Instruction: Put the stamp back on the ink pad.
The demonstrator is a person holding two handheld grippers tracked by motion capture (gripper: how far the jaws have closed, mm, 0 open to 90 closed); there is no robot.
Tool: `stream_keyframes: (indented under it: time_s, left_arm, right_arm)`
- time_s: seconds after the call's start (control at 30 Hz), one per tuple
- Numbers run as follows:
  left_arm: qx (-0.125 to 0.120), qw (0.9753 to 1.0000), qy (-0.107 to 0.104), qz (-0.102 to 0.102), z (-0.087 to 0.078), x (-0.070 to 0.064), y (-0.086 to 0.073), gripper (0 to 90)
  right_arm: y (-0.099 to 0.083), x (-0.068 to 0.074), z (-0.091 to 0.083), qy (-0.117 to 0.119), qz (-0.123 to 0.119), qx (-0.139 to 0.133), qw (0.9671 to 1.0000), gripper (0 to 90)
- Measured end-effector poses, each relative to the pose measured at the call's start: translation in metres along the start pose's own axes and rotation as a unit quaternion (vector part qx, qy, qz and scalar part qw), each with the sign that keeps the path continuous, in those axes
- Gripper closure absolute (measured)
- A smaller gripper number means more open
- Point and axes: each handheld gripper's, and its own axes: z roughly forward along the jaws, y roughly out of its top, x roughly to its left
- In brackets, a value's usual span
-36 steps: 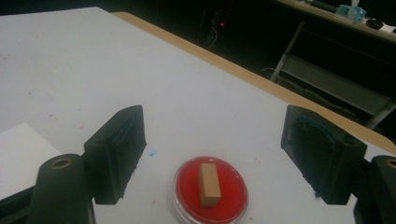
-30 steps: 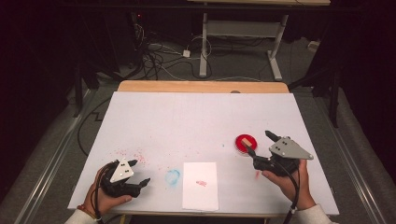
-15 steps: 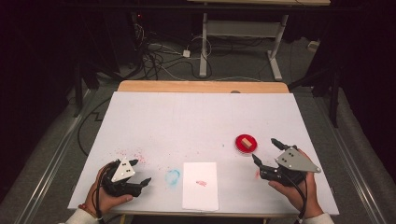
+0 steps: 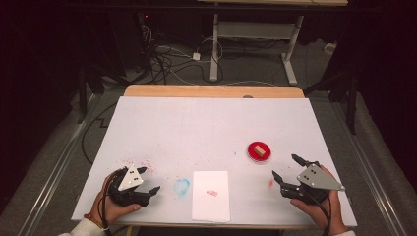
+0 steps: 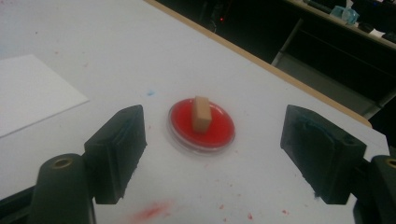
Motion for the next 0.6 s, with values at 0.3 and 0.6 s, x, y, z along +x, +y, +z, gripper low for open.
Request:
stream_keyframes:
  time_s: [0.3,0.6]
  left_arm:
    - [-0.005,1.0000,0.002,0.003,-0.001,-0.001,0.003,20.5]
    - [-0.010,0.9999,0.003,0.010,0.001,-0.003,0.007,20.4]
  right_arm:
    - [-0.024,0.002,-0.003,0.007,0.002,0.026,0.9996,22.7]
    - [-0.029,0.009,-0.005,0.022,0.000,0.035,0.9992,26.2]
